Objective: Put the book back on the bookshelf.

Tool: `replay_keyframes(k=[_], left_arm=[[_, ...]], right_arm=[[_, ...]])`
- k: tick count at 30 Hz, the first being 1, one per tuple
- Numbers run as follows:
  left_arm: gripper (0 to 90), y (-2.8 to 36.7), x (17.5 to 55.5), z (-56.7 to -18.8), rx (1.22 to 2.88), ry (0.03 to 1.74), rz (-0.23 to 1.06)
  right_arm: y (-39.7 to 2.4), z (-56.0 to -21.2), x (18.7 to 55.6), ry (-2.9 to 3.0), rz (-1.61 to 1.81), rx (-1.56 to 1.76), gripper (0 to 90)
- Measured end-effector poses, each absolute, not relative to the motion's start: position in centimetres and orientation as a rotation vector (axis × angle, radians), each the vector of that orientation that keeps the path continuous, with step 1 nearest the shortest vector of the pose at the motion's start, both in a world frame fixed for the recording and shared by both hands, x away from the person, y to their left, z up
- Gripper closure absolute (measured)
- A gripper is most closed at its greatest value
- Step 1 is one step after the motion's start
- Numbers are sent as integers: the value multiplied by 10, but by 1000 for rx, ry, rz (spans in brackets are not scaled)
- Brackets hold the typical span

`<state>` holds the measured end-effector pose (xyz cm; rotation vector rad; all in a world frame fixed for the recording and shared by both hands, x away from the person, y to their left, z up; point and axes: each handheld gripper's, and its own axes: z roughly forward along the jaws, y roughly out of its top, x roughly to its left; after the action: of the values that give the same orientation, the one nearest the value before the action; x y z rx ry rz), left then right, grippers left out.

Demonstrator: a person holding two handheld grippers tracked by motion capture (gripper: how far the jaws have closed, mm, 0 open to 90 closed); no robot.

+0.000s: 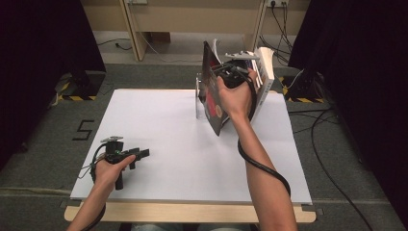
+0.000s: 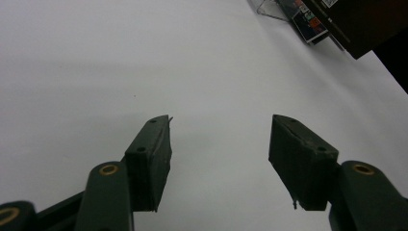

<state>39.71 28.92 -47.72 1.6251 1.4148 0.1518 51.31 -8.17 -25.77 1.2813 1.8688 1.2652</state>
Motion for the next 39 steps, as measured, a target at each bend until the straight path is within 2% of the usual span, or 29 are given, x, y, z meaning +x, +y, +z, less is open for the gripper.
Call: replay_keyframes(k=[9,20,28,39], left_arm=[[392,291,397,-477,1616,1419,152],[392,291,398,-479,1624,1419,148],[392,292,398,-480,1627,1418,147],[392,291,397,-479,1627,1416,150]], right_arm=[[-75,-256,540,1842,1266,1297,871],[-76,-276,568,1779,1211,1351,871],[-74,-288,571,1759,1209,1376,868],[-87,-284,566,1909,1094,1526,736]])
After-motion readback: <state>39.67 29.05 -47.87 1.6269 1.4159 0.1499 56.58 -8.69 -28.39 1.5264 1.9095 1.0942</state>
